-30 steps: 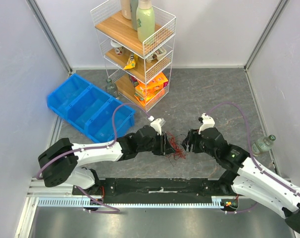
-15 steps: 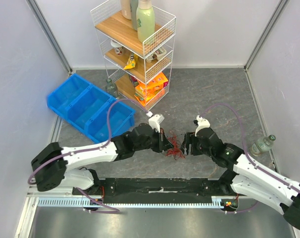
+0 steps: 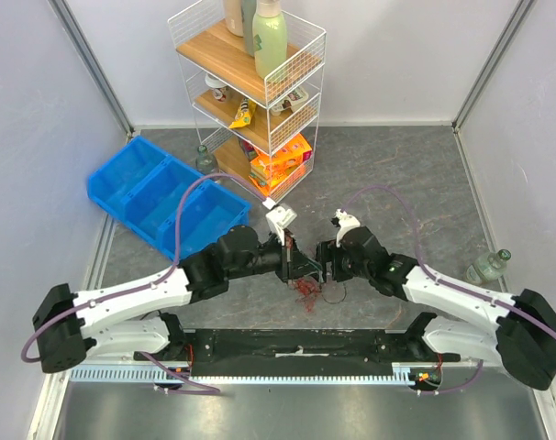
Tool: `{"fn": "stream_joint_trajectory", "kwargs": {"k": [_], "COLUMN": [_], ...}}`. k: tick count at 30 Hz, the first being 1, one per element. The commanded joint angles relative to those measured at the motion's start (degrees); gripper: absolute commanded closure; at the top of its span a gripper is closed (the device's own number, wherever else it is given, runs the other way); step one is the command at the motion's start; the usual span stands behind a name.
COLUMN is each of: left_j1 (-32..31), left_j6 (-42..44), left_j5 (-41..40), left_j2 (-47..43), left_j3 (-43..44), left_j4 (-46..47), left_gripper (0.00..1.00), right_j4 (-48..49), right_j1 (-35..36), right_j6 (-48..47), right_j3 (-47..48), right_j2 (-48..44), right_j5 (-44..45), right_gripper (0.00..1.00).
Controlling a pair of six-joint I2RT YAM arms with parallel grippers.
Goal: Untangle the cables
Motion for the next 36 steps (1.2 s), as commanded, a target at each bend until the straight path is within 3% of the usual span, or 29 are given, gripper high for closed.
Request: {"fn": "stream_joint_trajectory", "kwargs": {"k": [1, 4, 9, 15, 25, 30, 33, 36], "left_j1": [-0.31, -0.31, -0.22, -0.31, -0.31, -0.31, -0.31, -0.31], "left_j6": [6.33, 9.58, 16.44, 19.35, 22.60, 21.55, 21.19, 21.63], "left_j5": [3.61, 3.08, 1.59, 0.09, -2.37, -1.93, -4.29, -6.32], "left_j2": [-7.57, -11.00, -13.03, -10.23, -6.01, -3.02, -2.22, -2.49], "left_j3": [3.41, 9.02, 26.14, 47.50, 72.30, 75.75, 73.65, 70.75], "left_j4": [3.79, 1.00, -10.07, -21.06, -29.08, -31.27, -31.98, -31.02], "left_gripper": [0.98, 0.98, 0.99, 0.98, 0.98, 0.98, 0.98, 0.98], "right_j4": [4.85, 4.59, -1.13, -2.09, -5.78, -9.30, -8.60, -7.99], "right_j1": [0.10, 0.10, -1.65, -7.72, -17.30, -17.39, -16.43, -9.95], "right_j6": [2.06, 3.64, 4.79, 3.38, 0.92, -2.93, -10.21, -12.79], "right_j3": [-0.53, -2.20, -1.86, -2.30, -1.95, 0.60, 2.97, 4.91], "right_j2": [3.10, 3.54, 1.62, 1.35, 2.84, -0.92, -4.79, -10.32], "right_j5": [3.52, 8.00, 17.86, 16.99, 19.88, 20.51, 12.19, 8.38], "right_gripper": [0.17, 0.17, 0.16, 0.15, 0.15, 0.15, 0.14, 0.12]}}
